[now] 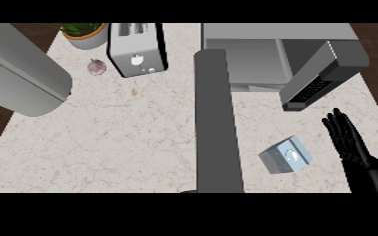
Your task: Pick up the milk, place it into the microwave and close the microwave
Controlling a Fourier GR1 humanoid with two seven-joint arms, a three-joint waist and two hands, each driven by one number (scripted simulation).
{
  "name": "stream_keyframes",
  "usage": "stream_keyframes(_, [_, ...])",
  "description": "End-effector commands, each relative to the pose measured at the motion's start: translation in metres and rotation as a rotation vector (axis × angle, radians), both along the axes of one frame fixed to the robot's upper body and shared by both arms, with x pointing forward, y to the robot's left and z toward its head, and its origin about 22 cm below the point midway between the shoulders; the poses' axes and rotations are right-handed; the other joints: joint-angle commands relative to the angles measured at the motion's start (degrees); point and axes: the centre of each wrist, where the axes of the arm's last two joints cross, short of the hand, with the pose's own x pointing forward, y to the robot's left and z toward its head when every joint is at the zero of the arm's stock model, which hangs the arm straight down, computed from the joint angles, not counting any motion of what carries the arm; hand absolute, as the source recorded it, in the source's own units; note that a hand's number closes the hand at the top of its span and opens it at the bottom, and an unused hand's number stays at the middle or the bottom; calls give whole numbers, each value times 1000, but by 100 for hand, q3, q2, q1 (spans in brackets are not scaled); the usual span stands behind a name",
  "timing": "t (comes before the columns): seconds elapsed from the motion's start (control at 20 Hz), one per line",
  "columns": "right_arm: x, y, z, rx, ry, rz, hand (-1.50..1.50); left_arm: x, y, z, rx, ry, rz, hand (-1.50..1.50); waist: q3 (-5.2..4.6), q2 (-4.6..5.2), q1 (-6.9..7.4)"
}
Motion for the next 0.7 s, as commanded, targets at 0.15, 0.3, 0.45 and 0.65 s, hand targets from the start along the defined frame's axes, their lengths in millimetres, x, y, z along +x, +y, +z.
stream_keyframes(0.15, [13, -23, -62, -39, 72, -58, -150, -19, 6, -6, -9, -19, -14, -150, 0, 1, 26])
stream_keyframes(0.3, [-11, -30, -102, -43, 76, -37, -150, -16, 1, 11, -15, -13, 0, -150, 5, 5, 3])
stream_keyframes(0.45, [6, -22, -121, -98, 112, -16, -150, -26, 10, -1, 1, -15, -17, -150, 3, 5, 39])
stream_keyframes(0.65, [14, -41, -130, -138, 101, -25, -150, -27, 7, 19, -1, -1, -21, -150, 4, 5, 24])
